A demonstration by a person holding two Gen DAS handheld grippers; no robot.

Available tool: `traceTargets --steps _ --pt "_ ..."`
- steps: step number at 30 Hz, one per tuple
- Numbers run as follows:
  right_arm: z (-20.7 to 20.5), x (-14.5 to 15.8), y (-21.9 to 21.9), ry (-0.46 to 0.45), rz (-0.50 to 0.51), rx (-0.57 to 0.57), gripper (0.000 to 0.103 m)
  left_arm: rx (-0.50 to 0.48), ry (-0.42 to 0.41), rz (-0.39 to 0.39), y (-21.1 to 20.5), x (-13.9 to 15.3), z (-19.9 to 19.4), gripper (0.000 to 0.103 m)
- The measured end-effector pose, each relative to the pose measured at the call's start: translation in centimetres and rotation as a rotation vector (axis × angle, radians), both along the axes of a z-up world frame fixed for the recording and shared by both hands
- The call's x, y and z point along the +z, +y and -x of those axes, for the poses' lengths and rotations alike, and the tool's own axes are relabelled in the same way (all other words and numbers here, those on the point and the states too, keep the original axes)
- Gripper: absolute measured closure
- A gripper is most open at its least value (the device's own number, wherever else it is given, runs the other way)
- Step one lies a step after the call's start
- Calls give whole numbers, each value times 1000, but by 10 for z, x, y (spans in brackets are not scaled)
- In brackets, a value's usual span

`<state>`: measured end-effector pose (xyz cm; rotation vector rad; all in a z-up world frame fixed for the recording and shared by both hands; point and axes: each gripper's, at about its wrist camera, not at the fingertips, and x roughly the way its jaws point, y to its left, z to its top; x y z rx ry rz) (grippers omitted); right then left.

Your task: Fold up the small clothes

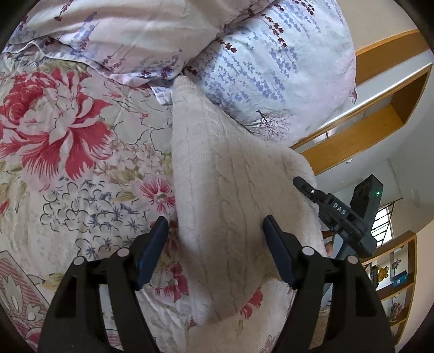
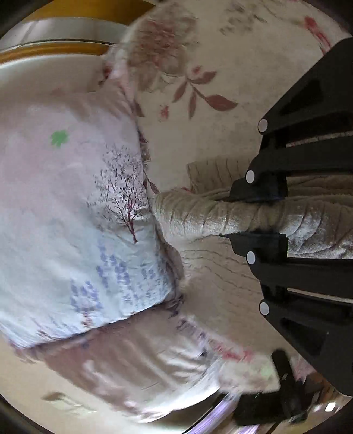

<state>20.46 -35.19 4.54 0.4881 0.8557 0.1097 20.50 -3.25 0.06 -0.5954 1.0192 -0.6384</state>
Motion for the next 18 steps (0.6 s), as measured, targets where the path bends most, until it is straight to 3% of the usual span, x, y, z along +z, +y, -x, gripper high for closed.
traceTargets --steps 2,4,6,12,18 --pt "-2 -1 -2 20 8 -9 87 -10 1 1 -1 0 -1 31" --pt "-8 -17 -5 99 8 -28 87 -22 0 0 -3 -1 -1 31" --pt "-10 -34 -17 140 -72 -58 85 -31 -5 -2 -5 -1 -1 31" --pt "20 -10 -29 119 -117 -95 63 -23 29 5 0 6 4 33" --pt "80 3 -29 67 -196 -40 62 -28 24 -31 7 12 30 33"
